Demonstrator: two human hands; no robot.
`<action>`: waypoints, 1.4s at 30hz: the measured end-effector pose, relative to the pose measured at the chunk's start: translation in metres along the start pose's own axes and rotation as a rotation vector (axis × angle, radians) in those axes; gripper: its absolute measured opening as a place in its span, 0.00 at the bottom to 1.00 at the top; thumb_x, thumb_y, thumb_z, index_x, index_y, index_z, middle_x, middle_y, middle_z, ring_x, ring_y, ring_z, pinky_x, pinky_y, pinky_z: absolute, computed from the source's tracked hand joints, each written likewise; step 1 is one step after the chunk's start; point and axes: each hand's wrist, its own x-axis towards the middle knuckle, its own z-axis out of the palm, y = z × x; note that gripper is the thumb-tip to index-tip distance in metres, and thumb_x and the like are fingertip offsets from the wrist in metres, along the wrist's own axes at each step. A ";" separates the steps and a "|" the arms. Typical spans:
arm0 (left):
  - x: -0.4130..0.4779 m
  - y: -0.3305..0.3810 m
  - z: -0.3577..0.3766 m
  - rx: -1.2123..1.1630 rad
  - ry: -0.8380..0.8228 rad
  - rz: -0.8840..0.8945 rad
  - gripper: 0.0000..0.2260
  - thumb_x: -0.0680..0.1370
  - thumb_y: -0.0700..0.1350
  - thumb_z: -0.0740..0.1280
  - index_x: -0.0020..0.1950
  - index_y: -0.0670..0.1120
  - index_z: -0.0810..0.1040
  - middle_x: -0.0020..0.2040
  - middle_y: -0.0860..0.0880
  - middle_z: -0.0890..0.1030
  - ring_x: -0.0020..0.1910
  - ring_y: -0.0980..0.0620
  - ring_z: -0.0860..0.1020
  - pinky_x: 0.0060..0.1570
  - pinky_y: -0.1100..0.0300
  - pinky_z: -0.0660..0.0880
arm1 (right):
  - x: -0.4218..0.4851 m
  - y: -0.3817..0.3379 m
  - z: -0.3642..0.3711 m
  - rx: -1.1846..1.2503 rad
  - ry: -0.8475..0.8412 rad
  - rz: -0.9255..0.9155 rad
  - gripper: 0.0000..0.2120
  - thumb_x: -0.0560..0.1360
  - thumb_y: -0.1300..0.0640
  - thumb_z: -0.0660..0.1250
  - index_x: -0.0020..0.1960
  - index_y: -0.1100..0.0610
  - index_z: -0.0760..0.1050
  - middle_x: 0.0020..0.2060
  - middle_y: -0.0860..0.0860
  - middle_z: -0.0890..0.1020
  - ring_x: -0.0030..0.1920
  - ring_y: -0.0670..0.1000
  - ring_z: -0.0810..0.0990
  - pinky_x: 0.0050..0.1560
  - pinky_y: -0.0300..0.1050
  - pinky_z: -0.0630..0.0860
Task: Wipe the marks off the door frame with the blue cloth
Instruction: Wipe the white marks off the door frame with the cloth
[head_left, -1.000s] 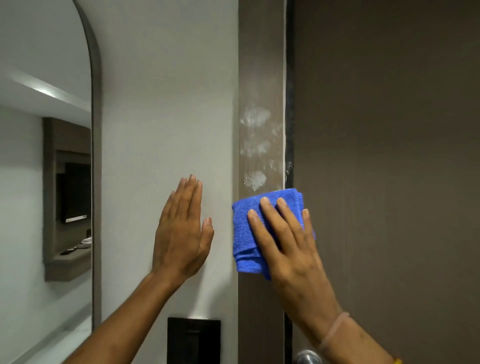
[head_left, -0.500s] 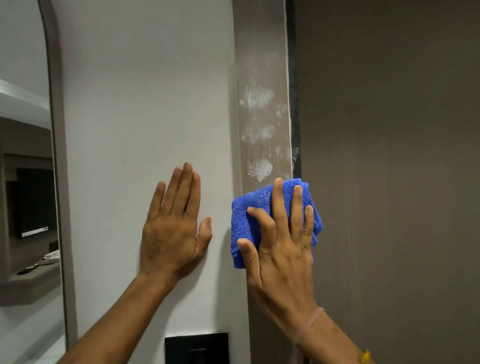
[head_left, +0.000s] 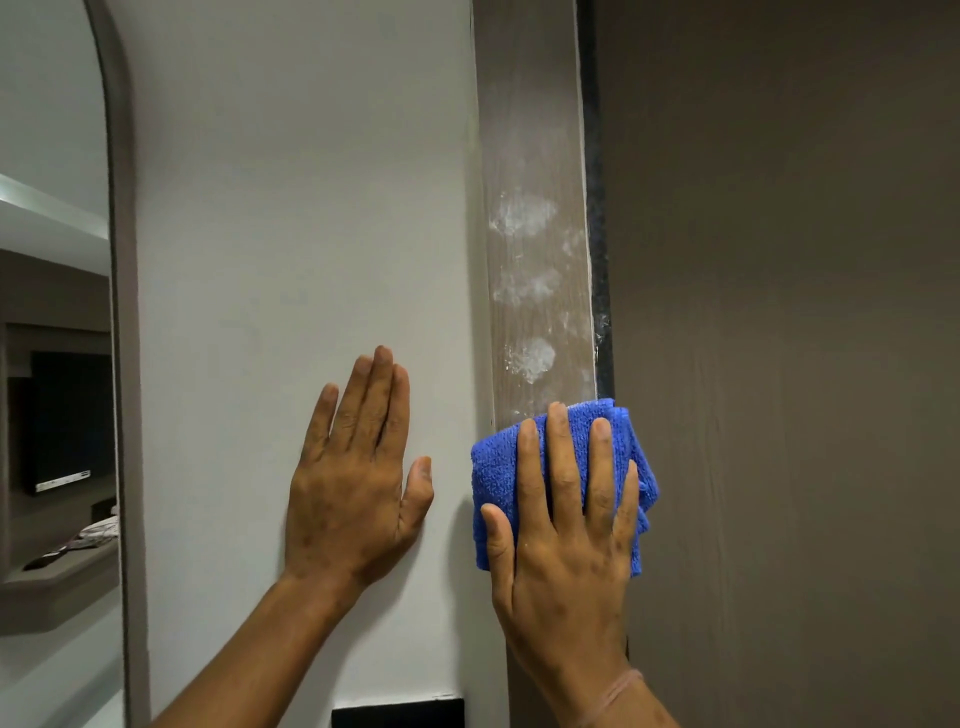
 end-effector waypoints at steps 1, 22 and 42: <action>0.000 0.000 0.000 0.000 0.002 -0.001 0.31 0.75 0.51 0.52 0.76 0.40 0.51 0.77 0.41 0.54 0.77 0.46 0.51 0.75 0.49 0.50 | 0.000 0.002 0.000 0.002 -0.003 -0.011 0.28 0.80 0.42 0.41 0.75 0.56 0.54 0.74 0.57 0.60 0.75 0.62 0.52 0.71 0.65 0.53; -0.002 -0.001 0.000 0.017 -0.021 0.007 0.31 0.76 0.52 0.52 0.76 0.40 0.51 0.77 0.40 0.54 0.77 0.45 0.52 0.75 0.49 0.50 | 0.051 0.010 -0.013 -0.018 0.023 -0.109 0.28 0.80 0.42 0.43 0.74 0.57 0.57 0.73 0.57 0.64 0.74 0.63 0.55 0.68 0.69 0.64; -0.002 -0.001 0.002 0.025 -0.019 0.009 0.31 0.76 0.52 0.52 0.76 0.40 0.51 0.77 0.41 0.54 0.77 0.45 0.51 0.75 0.49 0.51 | 0.105 0.005 -0.031 0.035 0.029 -0.135 0.29 0.78 0.44 0.50 0.74 0.58 0.57 0.75 0.58 0.61 0.75 0.63 0.54 0.70 0.67 0.61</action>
